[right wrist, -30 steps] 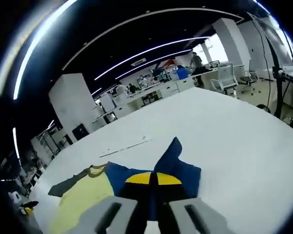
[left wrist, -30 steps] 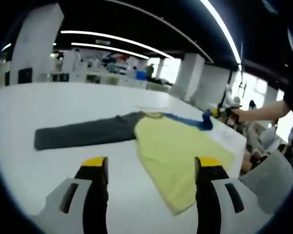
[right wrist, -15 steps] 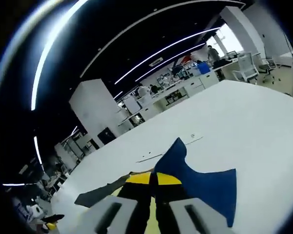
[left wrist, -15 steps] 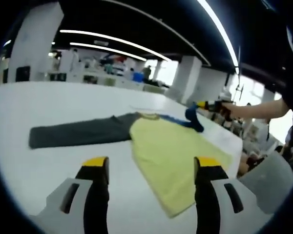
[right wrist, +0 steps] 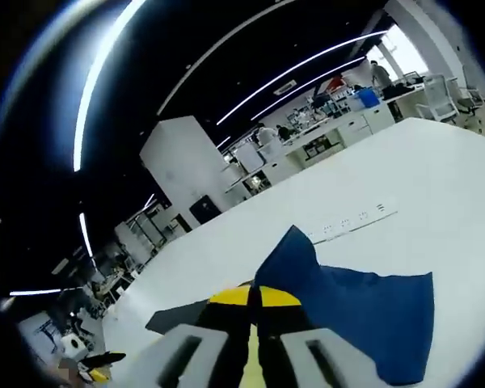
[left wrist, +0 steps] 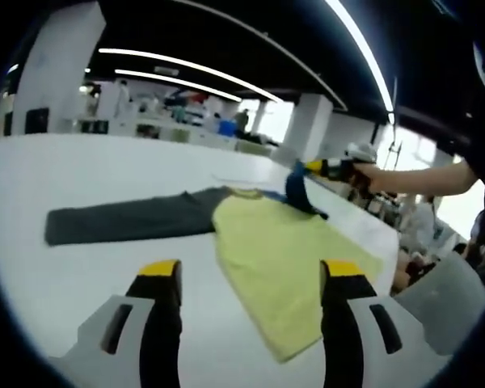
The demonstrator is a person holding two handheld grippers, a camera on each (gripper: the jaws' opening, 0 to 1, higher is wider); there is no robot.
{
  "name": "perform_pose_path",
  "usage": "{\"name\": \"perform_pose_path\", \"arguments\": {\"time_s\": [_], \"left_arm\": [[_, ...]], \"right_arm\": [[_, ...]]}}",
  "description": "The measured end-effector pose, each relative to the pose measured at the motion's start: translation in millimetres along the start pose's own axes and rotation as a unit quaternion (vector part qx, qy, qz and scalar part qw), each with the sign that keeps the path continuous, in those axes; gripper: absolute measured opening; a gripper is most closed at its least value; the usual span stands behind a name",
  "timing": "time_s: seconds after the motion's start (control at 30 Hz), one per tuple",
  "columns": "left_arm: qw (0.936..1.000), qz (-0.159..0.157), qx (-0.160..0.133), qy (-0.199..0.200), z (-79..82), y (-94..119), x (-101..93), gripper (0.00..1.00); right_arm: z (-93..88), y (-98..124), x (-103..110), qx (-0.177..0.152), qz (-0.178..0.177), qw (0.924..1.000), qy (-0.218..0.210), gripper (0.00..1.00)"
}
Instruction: Fold the garment on the visible template until the final outline fits inside the template.
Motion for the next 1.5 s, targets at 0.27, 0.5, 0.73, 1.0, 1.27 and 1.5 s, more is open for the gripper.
{"name": "perform_pose_path", "arguments": {"time_s": [0.27, 0.5, 0.73, 1.0, 1.27, 1.5], "left_arm": [[1.0, 0.001, -0.001, 0.001, 0.4, 0, 0.7, 0.65], [1.0, 0.001, -0.001, 0.002, 0.5, 1, 1.8, 0.64], [1.0, 0.003, -0.001, 0.003, 0.6, 1, 3.5, 0.64], [1.0, 0.002, 0.002, 0.003, -1.4, 1, 5.8, 0.64], [1.0, 0.005, 0.001, 0.005, -2.0, 1, 8.4, 0.63], [0.9999, 0.009, 0.001, 0.007, -2.5, 2, 10.1, 0.63]], "right_arm": [[-21.3, -31, 34, 0.01, 0.033, 0.9994, -0.002, 0.0], [-40.6, -53, 51, 0.024, 0.049, 0.9985, 0.004, 0.0], [-66.3, -61, 52, 0.056, 0.05, 0.9971, 0.011, 0.0], [-80.0, -73, 69, 0.065, 0.064, 0.9958, 0.001, 0.0], [-113.1, -85, 70, 0.103, 0.069, 0.9921, 0.021, 0.0], [-137.2, -92, 59, 0.126, 0.059, 0.9901, 0.019, 0.0]]}}
Point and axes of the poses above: the point that each gripper's makers call its tool centre point, and the gripper's own axes: y roughly backward along the fingers, x roughly to its left, z roughly out of its top, the point moved 4 cm from there along y, roughly backward along the fingers, and after that the axes turned 15 degrees about -x, right-handed, at the moved point
